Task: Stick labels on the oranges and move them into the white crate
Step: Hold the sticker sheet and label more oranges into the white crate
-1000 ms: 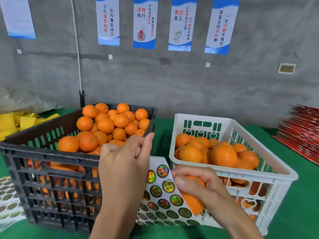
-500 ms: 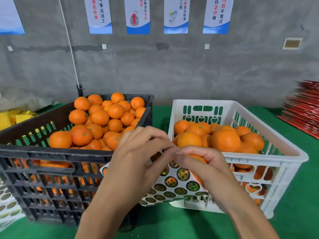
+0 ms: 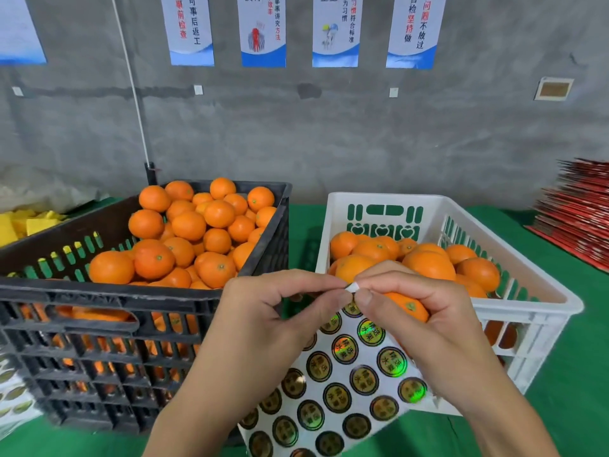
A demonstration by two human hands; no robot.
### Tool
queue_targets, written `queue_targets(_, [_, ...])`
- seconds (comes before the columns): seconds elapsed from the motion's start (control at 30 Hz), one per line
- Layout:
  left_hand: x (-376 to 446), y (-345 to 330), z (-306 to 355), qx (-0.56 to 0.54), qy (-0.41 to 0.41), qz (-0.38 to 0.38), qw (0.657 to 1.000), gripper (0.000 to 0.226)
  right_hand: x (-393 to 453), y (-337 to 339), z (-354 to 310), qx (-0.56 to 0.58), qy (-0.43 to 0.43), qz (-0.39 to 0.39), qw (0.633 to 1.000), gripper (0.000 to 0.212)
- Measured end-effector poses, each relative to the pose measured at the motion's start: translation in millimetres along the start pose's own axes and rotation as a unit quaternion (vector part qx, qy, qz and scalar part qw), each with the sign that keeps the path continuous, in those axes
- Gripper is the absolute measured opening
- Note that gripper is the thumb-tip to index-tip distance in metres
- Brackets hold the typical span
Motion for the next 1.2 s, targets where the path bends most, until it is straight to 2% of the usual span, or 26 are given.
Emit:
queue_targets(0.13, [1.0,-1.7,-0.9,-0.059,0.015,-0.032,0.998,0.014,-1.2,3.0,-4.4,-0.039,0.025,-0.012,0.999,0.011])
queue_targets(0.3, [3.0,-5.2,-7.3,-0.130,0.019,-0.045,0.990,0.015,-2.6,5.8,-4.2,-0.037,0.020,-0.019,0.999,0.011])
queue_targets(0.43, [4.5,-20.0,-9.7,-0.166,0.028,-0.007,0.986,0.030,-4.6,4.1,-5.0,-0.037,0.018,-0.035,0.999,0.009])
queue_targets(0.57, [5.1,-29.8,-9.5,-0.092,0.016,0.060,0.994,0.031,-4.8,-0.6,-8.4,-0.027,0.007,-0.038,0.999,0.015])
queue_targets(0.63, [5.0,-31.1,-10.9,-0.047,0.013,0.101,0.994,0.028,-1.8,-1.7,-9.5,-0.033,-0.017,0.022,0.999,0.030])
queue_targets(0.67, [4.9,-31.5,-11.6,-0.025,0.010,0.115,0.993,0.025,-0.7,-0.1,-8.9,-0.022,-0.050,0.081,0.995,0.037])
queue_targets(0.73, [5.2,-32.4,-11.2,0.018,0.008,0.139,0.990,0.018,-0.1,3.8,-7.4,0.079,-0.100,0.185,0.974,0.037])
queue_targets(0.77, [5.0,-33.1,-10.2,0.034,0.008,0.152,0.988,0.016,0.9,4.5,-8.7,0.149,-0.092,0.201,0.964,0.032])
queue_targets(0.83, [4.8,-35.3,-8.5,0.048,0.010,0.176,0.983,0.012,3.2,3.4,-14.2,0.214,-0.063,0.187,0.957,0.027])
queue_targets(0.93, [4.2,-38.5,-5.5,0.044,0.012,0.198,0.979,0.010,3.6,-9.3,-17.9,0.149,-0.039,0.147,0.977,0.029])
queue_targets(1.07, [2.4,-36.4,-3.8,0.000,0.008,0.197,0.980,0.011,2.1,-23.7,-11.9,0.075,0.000,0.102,0.992,0.044])
queue_targets(1.2, [3.3,-29.3,0.8,-0.083,0.029,0.168,0.982,0.014,5.3,-24.4,-9.2,0.084,0.002,0.094,0.992,0.044])
Point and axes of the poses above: each hand's wrist, its own x-axis towards the middle knuckle, its own y-axis out of the back of the hand, z = x × y, the point moved 1 cm from there along x, towards the middle knuckle, and after that the axes turned 13 degrees about -z, right-handed, at the moved point
